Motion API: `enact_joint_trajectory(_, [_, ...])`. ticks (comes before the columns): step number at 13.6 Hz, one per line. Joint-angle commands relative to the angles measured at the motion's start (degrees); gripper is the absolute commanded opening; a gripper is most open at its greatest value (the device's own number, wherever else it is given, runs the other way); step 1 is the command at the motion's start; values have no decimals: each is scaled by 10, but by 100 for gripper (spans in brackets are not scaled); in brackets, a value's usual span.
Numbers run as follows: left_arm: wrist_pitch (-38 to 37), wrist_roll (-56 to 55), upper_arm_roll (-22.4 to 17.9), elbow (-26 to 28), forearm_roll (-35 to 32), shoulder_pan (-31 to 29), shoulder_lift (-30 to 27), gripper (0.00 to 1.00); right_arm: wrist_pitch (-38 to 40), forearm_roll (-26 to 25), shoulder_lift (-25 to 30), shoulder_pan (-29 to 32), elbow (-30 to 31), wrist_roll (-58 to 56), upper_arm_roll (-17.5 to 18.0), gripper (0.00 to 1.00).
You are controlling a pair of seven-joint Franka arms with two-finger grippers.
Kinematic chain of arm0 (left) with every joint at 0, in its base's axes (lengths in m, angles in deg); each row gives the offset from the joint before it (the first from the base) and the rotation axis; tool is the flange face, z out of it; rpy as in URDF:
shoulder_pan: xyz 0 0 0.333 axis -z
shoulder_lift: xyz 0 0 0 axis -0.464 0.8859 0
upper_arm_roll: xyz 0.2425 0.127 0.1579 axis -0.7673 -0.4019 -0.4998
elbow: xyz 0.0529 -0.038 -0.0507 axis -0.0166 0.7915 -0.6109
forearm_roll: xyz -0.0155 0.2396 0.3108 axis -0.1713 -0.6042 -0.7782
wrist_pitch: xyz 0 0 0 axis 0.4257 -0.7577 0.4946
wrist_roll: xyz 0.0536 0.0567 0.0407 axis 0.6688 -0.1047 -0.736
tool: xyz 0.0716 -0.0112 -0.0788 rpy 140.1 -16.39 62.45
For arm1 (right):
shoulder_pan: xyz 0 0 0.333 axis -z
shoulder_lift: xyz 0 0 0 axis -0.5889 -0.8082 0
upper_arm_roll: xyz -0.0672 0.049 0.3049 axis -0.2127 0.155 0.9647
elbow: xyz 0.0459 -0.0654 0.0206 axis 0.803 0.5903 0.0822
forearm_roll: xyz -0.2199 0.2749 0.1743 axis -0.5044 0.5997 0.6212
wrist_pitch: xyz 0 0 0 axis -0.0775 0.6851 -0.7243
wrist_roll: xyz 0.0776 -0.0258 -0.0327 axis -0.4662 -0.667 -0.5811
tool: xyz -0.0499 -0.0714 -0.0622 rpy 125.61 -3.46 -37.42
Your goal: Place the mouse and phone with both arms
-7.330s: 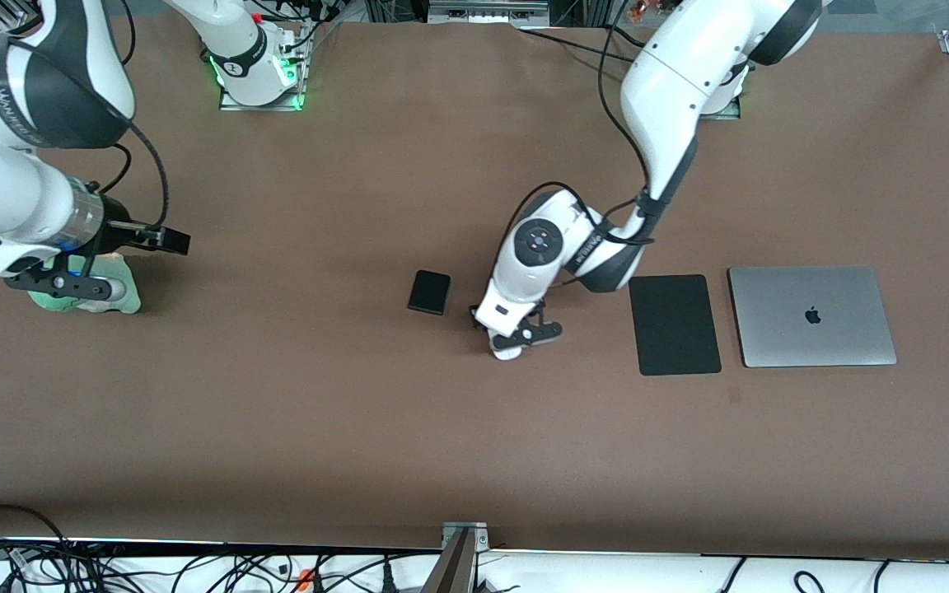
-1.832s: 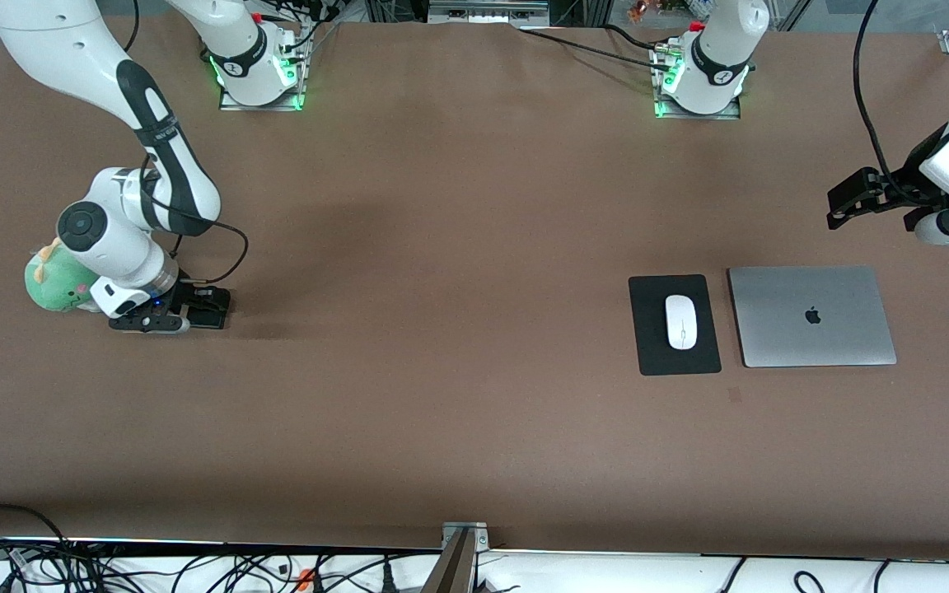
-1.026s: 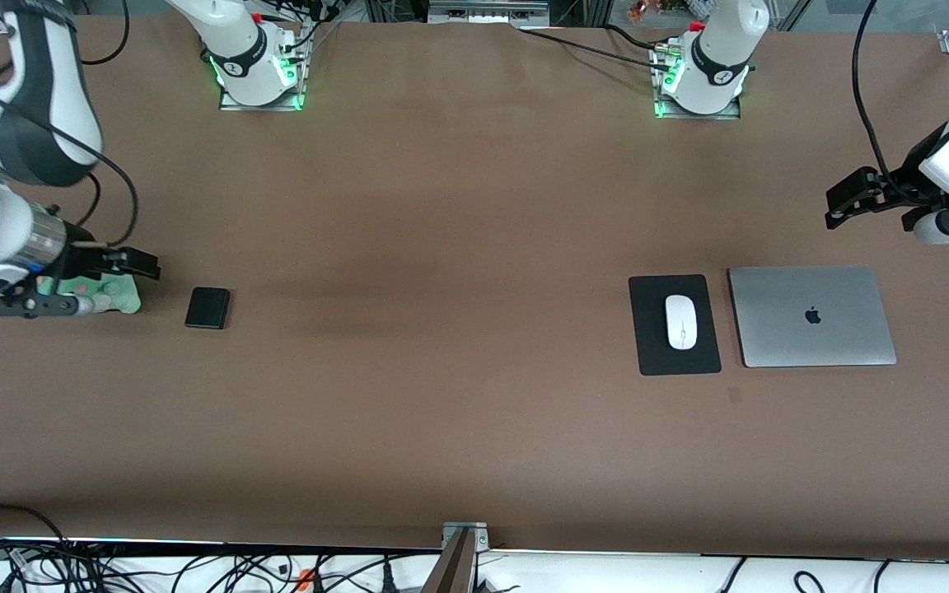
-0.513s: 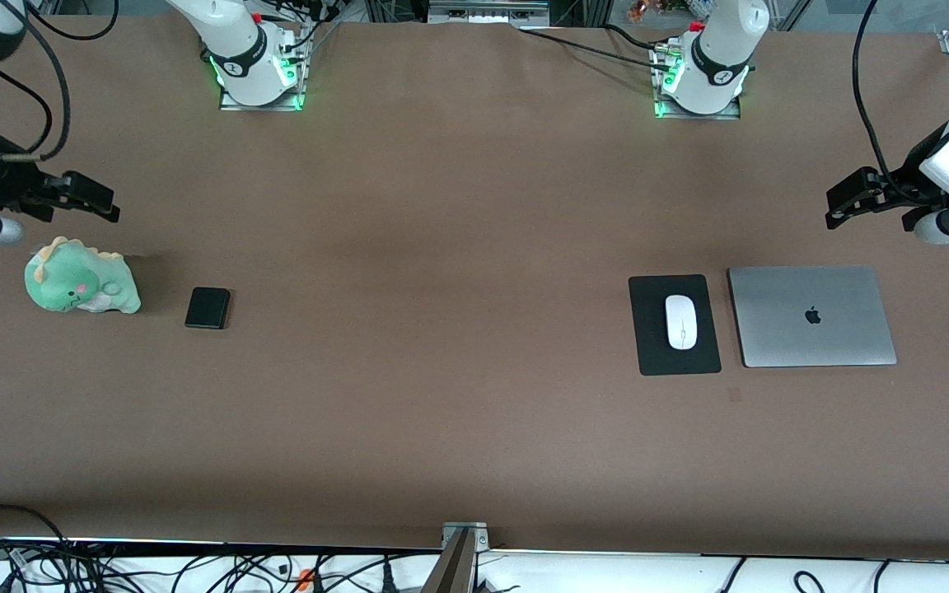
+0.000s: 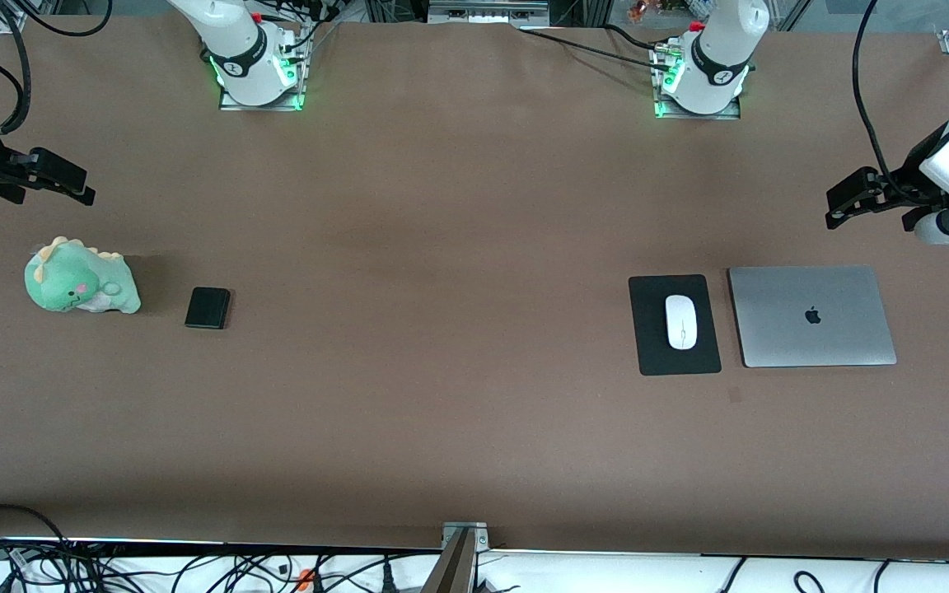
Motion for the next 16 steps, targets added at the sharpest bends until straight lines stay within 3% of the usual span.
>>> enact_joint_trajectory(1, [-3,2,-1,-15,12,-1,6,100,12,-7,3,11,-6,8,12,100])
enact_joint_trajectory(16, [-2,2,-1,-15,16,-3,7,100,3,-17,3,11,-12,8,8,100])
